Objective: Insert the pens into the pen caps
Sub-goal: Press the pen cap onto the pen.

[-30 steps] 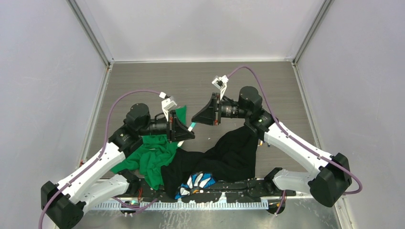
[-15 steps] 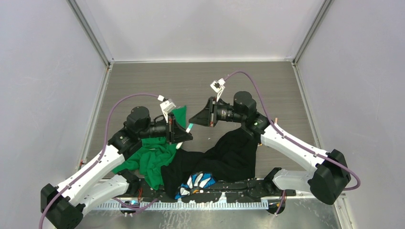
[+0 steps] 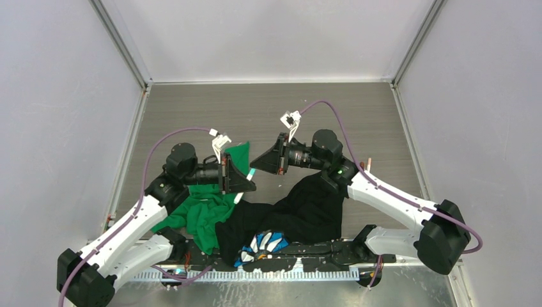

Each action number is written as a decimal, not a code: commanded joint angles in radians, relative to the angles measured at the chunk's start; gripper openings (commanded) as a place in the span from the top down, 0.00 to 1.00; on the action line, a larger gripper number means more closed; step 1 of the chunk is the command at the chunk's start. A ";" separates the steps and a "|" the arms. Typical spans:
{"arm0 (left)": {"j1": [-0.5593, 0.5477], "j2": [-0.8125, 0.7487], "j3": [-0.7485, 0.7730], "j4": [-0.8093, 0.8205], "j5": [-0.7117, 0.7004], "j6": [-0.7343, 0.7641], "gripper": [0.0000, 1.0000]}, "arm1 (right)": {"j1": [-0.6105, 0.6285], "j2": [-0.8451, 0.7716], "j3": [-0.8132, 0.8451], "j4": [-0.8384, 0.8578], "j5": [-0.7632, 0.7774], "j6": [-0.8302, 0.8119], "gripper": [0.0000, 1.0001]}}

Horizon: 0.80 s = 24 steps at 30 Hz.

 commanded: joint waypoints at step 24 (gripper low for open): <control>-0.048 -0.083 0.186 -0.245 -0.246 0.460 0.17 | -0.062 -0.029 0.299 -0.663 0.409 -0.274 0.99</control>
